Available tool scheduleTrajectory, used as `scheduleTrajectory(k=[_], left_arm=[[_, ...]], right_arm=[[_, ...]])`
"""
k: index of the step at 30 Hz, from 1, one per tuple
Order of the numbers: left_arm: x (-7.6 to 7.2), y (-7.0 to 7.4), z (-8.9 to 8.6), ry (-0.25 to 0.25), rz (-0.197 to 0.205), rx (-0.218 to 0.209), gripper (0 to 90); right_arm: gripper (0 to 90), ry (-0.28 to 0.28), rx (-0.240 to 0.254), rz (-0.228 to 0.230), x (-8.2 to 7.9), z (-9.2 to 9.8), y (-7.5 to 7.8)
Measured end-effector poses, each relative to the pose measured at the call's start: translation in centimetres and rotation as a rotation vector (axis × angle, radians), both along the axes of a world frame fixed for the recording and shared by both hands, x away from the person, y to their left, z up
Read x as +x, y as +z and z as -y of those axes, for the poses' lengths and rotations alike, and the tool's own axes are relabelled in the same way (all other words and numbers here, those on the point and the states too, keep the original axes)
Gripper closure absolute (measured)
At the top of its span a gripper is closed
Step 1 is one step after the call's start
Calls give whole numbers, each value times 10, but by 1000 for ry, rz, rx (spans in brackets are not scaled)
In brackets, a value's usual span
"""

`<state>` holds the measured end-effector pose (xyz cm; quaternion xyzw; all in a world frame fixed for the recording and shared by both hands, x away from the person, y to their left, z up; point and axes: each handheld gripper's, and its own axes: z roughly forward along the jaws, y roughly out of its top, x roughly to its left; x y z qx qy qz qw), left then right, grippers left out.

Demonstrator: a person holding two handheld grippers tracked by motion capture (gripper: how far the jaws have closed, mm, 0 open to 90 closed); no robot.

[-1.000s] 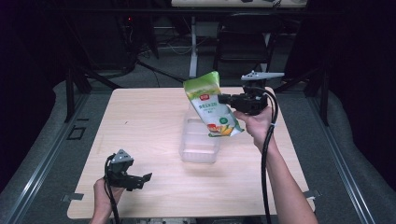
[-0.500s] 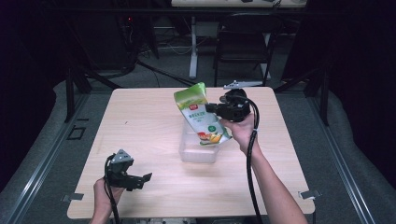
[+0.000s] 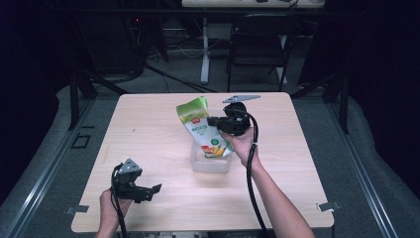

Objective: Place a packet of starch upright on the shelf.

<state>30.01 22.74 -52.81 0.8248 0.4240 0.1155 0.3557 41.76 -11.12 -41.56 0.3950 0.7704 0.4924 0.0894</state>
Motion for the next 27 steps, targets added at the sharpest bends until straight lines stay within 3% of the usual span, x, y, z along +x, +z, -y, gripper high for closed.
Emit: scheduleTrajectory(k=[7,10,19,27], left_arm=[[0,0,0,3,8,-3,55],[0,0,0,4,4,-3,55],[0,1,0,-6,4,5,56],[0,0,0,-7,-5,-1,56]], right_arm=[[900,11,-66,-18,0,-6,-20],[900,10,-60,-21,-1,-2,-21],[900,0,-116,-2,-6,5,-21],[900,20,-119,-6,-7,10,-23]])
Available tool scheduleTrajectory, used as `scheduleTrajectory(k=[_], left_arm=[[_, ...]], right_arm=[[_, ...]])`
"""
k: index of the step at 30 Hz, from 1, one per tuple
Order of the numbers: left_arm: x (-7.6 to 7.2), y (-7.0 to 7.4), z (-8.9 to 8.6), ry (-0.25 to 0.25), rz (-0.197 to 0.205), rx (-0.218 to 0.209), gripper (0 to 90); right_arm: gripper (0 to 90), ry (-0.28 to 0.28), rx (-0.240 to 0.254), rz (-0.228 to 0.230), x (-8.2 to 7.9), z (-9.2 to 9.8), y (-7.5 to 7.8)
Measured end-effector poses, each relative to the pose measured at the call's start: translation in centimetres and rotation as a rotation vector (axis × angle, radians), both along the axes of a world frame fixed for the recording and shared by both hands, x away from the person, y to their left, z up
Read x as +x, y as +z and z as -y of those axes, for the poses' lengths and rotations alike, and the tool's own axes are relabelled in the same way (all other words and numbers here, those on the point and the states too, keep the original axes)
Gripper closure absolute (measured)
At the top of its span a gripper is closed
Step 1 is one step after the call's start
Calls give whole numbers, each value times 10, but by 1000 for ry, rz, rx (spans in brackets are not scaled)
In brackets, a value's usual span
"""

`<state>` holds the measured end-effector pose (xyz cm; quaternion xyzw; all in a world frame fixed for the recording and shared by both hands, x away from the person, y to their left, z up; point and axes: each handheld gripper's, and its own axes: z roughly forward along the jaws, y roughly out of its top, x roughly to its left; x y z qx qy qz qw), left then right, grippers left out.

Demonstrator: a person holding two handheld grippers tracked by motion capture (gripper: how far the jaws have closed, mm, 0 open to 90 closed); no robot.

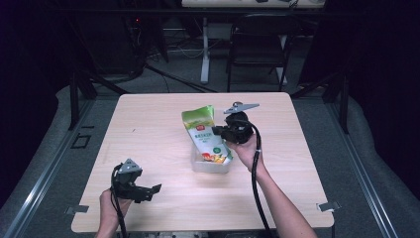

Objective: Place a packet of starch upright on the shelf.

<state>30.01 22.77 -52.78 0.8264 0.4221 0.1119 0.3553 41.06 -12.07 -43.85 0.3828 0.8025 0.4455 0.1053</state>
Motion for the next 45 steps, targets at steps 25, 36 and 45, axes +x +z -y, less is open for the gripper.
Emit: scheduleTrajectory(k=[25,36,45], left_arm=[[-1,1,1,-2,8,8,57],[0,0,1,-6,8,10,57],[-1,0,2,-4,4,10,57]], right_arm=[[900,-15,-5,-10,3,16,-11],[897,-28,-3,-9,3,23,-19],[881,-34,-22,-36,4,29,-23]])
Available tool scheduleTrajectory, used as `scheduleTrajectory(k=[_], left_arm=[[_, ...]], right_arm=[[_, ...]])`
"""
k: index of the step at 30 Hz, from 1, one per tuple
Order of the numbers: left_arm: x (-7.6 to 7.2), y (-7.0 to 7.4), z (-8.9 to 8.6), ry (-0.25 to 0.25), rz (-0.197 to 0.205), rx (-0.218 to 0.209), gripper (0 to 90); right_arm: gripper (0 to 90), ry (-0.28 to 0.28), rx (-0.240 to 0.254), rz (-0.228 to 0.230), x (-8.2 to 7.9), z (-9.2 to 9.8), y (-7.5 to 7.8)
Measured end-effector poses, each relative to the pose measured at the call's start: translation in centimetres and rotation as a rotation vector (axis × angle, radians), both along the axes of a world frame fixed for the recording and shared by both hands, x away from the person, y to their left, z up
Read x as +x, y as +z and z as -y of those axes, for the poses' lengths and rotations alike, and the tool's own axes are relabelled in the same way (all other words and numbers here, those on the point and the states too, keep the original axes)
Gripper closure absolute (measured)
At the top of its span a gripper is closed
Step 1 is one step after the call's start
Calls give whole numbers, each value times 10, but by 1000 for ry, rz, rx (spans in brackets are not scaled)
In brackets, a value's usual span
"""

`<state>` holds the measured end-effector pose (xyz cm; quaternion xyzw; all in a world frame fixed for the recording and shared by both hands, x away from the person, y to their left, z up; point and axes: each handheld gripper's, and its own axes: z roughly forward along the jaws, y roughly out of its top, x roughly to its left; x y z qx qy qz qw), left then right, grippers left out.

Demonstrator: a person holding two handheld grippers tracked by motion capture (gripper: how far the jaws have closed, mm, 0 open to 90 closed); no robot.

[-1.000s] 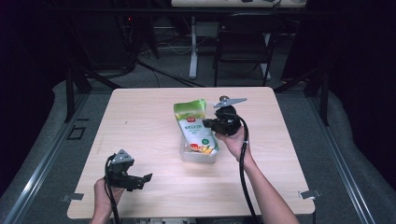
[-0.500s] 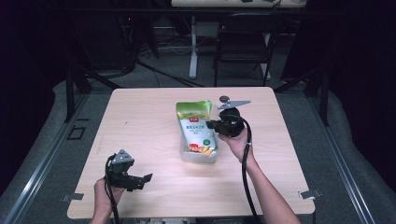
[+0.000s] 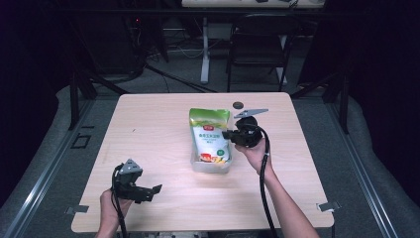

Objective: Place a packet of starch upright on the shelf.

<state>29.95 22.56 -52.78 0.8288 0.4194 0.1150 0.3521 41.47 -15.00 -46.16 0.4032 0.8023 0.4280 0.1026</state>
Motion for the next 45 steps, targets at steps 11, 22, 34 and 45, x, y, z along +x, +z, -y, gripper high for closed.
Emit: scheduleTrajectory(k=[11,22,34,45], left_arm=[[0,0,0,-1,-3,3,57],[0,0,0,-4,-3,2,66],[0,-1,0,0,-2,5,66],[0,0,0,-3,-4,5,65]], right_arm=[[577,-18,-48,24,10,-7,30],[817,-33,-72,31,10,-4,31],[821,-72,-55,-9,10,14,10],[630,-73,-24,-22,10,21,12]])
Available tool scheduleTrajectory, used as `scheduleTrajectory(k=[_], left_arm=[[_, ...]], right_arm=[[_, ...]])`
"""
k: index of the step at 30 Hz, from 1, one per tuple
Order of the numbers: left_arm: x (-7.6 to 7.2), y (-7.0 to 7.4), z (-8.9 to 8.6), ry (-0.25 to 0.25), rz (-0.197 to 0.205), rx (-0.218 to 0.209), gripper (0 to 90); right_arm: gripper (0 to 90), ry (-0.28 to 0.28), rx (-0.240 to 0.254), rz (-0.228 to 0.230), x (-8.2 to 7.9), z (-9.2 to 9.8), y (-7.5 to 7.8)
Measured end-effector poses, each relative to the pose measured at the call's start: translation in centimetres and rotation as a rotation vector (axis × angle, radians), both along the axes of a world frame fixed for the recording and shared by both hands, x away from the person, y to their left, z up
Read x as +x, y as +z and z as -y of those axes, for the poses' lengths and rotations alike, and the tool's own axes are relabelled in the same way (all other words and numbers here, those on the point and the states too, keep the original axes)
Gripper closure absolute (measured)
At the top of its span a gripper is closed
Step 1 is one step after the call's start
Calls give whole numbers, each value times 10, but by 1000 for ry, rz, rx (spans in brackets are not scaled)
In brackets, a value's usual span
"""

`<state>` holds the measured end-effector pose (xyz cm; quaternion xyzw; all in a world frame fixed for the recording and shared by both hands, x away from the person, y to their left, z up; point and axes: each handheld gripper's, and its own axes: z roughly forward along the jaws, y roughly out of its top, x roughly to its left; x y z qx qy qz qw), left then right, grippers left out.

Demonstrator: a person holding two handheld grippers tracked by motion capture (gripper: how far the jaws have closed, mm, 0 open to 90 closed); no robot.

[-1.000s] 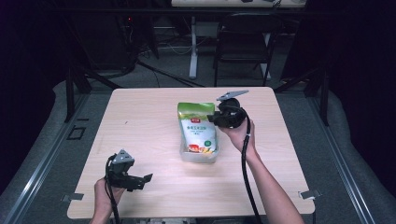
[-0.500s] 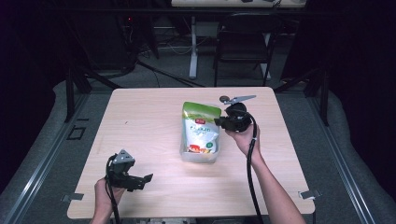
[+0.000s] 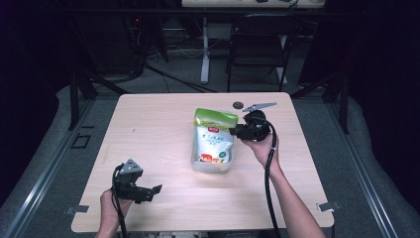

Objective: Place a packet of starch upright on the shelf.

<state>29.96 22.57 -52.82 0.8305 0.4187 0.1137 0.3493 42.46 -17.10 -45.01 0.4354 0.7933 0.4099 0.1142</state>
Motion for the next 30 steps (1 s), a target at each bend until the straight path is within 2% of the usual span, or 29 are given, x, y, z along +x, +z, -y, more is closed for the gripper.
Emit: scheduleTrajectory(k=[2,5,7,9,12,17,23,27,30], left_arm=[[0,0,0,2,3,1,66],[0,0,0,0,-1,1,65],[0,0,0,2,5,3,66],[0,0,0,4,6,2,66],[0,0,1,4,4,3,66],[0,0,1,-1,-2,4,66],[0,0,1,-4,-2,6,66],[0,0,1,-1,-4,7,66],[0,-1,2,2,1,5,66]], right_arm=[[524,-7,0,13,-2,4,3],[393,0,4,4,-8,12,10],[342,10,0,5,-12,17,14],[248,18,-5,5,-19,24,19],[185,27,-24,12,-32,37,23],[138,31,-66,11,-53,58,23],[67,-4,-116,7,-78,86,12],[26,-18,-135,-37,-92,107,0],[16,-47,-129,-54,-101,120,-10]])
